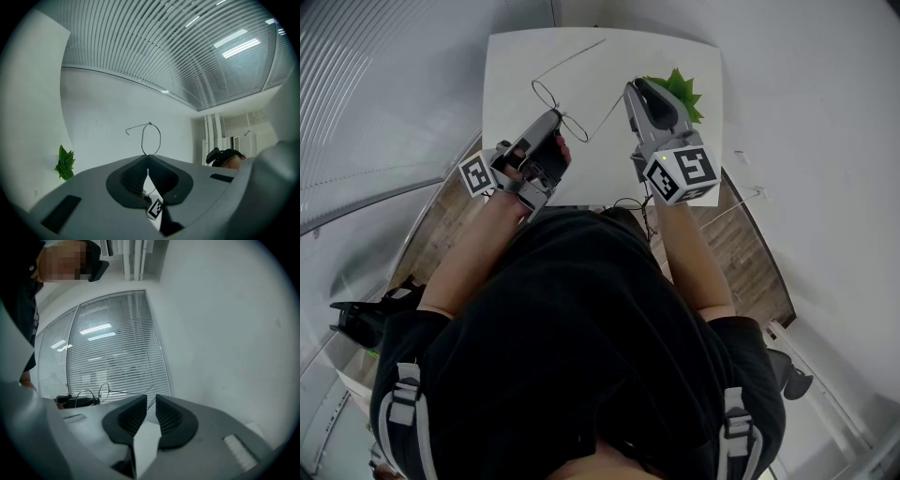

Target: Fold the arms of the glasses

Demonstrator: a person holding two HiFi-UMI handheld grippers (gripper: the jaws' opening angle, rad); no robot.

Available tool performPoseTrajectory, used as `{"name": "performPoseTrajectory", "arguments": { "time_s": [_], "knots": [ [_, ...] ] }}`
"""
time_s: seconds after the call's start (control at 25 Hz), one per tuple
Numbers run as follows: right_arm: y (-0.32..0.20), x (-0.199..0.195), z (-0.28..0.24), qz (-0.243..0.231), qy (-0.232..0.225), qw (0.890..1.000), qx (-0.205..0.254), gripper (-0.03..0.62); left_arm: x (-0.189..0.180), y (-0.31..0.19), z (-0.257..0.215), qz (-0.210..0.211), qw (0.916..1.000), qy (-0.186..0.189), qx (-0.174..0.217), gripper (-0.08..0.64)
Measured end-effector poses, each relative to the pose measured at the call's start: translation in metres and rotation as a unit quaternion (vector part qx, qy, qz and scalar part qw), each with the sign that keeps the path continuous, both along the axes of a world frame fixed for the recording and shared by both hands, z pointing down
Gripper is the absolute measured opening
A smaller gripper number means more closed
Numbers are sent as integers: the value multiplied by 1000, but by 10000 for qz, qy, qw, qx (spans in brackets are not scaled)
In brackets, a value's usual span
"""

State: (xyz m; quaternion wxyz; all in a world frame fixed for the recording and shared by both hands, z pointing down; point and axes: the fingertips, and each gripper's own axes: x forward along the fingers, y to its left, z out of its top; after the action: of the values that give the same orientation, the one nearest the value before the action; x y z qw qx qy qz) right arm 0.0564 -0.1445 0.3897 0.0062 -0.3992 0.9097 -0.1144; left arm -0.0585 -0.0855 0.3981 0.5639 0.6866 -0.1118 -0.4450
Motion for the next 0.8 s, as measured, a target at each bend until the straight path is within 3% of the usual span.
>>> {"name": "performPoseTrajectory", "arguments": {
  "time_s": [0.8],
  "knots": [
    [-4, -26, -4, -241, 74, 9997, 60, 49, 4, 2, -1, 287, 9996, 52, 7, 14]
  ]
}}
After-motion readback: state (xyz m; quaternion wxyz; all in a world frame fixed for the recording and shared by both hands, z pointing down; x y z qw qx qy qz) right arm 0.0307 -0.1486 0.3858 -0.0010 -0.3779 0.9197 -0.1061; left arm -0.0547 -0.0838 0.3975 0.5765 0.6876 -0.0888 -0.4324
